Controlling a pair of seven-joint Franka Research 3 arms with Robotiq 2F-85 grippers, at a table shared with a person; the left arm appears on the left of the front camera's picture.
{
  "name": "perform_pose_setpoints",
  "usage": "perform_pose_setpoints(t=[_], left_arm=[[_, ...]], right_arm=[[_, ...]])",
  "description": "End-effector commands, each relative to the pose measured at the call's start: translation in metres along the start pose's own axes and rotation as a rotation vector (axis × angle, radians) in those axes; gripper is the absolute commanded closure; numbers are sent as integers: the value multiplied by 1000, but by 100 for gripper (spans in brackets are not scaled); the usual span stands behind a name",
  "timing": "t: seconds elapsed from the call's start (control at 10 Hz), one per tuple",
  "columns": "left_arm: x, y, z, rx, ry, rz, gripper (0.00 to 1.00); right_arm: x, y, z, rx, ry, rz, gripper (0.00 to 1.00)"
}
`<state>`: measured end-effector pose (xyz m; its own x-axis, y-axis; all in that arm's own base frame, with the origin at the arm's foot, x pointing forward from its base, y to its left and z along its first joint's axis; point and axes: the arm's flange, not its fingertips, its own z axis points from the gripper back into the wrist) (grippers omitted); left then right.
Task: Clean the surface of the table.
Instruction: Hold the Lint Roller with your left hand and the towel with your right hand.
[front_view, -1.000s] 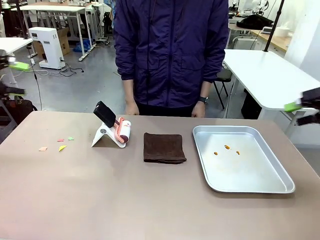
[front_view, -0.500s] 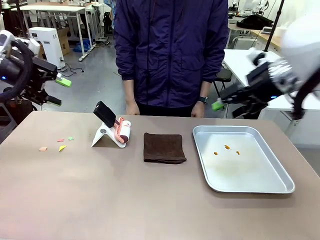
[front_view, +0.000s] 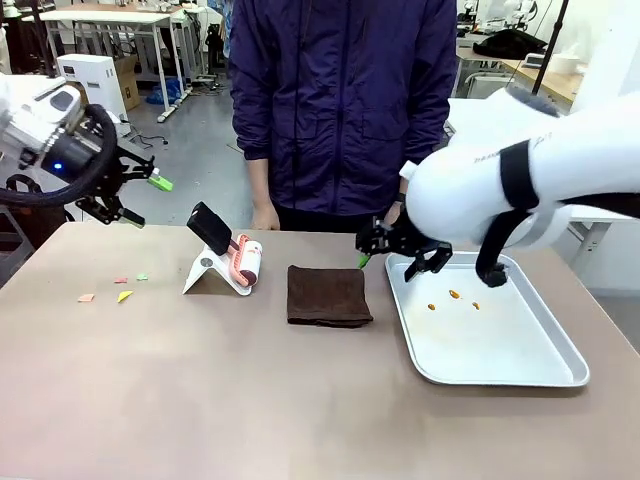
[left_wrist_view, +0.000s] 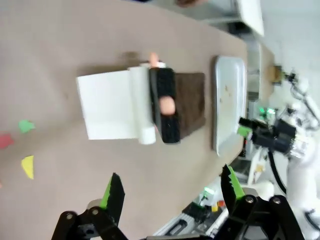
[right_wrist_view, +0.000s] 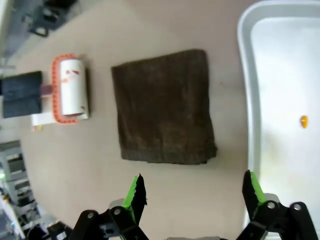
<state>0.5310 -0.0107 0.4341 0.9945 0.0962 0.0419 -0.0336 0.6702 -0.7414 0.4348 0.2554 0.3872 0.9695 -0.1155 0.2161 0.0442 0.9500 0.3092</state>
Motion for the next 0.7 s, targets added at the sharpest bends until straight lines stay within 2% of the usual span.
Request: perform_pose_setpoints(t=[0.0,0.2,0.4,0.5,0.6], left_arm=[[10,-26,-11,115,25,85,0],[17,-34,-24,168,34,105,0],[25,-32,-36,200,-4,139,0],[25,-33,-40,219,-31,97,0],[17,-32,-34,169,21,112,0]], right_arm=[[2,28,-14,-2,26,-3,0],[-4,32,-32,34,67,11,0],[0,27,-28,41,38,0,0],[4,19,-20,91,53,32,0],[-8,30,-33,17,68,23,0]])
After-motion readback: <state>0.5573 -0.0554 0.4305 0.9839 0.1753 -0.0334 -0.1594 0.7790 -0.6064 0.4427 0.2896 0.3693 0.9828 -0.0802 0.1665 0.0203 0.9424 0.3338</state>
